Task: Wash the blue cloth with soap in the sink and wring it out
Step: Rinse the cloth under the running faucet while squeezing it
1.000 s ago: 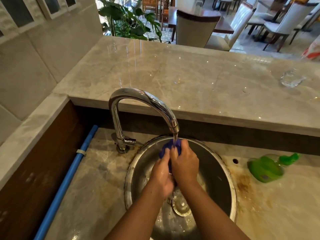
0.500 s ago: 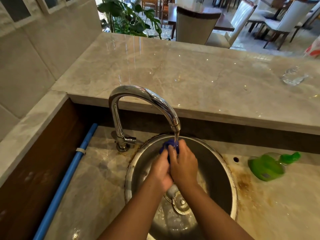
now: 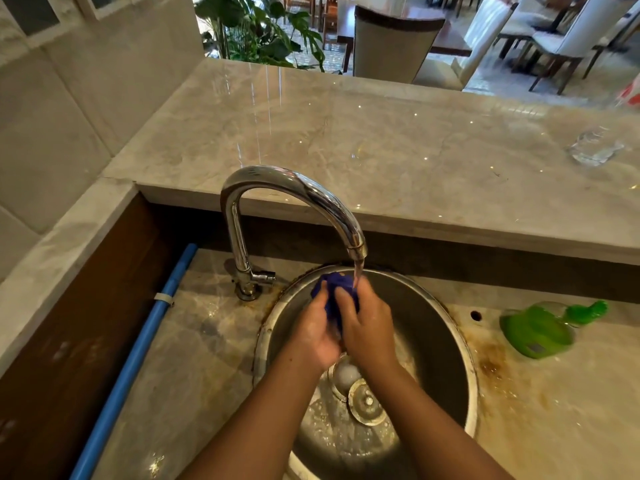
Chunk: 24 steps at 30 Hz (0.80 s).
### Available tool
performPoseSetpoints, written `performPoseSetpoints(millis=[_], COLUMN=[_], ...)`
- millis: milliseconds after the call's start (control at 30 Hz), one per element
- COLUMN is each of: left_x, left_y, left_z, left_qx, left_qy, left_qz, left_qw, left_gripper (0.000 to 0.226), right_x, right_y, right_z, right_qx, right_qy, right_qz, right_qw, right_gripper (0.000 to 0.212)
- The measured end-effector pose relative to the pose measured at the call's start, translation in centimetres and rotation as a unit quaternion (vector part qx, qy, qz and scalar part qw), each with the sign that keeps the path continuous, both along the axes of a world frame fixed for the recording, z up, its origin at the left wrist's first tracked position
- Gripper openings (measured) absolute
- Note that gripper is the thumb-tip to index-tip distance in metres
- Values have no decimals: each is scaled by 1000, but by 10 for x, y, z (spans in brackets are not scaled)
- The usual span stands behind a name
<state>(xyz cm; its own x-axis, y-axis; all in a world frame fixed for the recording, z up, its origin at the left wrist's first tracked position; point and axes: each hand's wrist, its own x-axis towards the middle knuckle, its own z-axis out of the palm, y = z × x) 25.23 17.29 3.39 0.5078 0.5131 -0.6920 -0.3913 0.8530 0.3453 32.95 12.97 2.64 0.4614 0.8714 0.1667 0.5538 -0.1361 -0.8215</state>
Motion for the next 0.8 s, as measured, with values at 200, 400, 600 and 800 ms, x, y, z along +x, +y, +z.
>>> performPoseSetpoints(millis=[200, 400, 600, 800], left_x=[-4, -6, 1, -7], left_y=[-17, -9, -3, -15], left_z=[1, -3, 10, -2], left_qx=[15, 35, 0, 38], left_qy=[-7, 9, 6, -18], left_qz=[-43, -13, -28, -61], left_qw=[999, 999, 1000, 997], left_gripper=[49, 50, 39, 46], right_x=[30, 38, -5, 34], right_y=[26, 22, 6, 28], right_z=[-20, -6, 6, -9], right_qx=[-114, -60, -34, -116], right_qy=[-102, 4, -29, -34], right_qz=[-67, -97, -30, -96], right_qw=[986, 993, 999, 988], right_gripper=[25, 16, 27, 25])
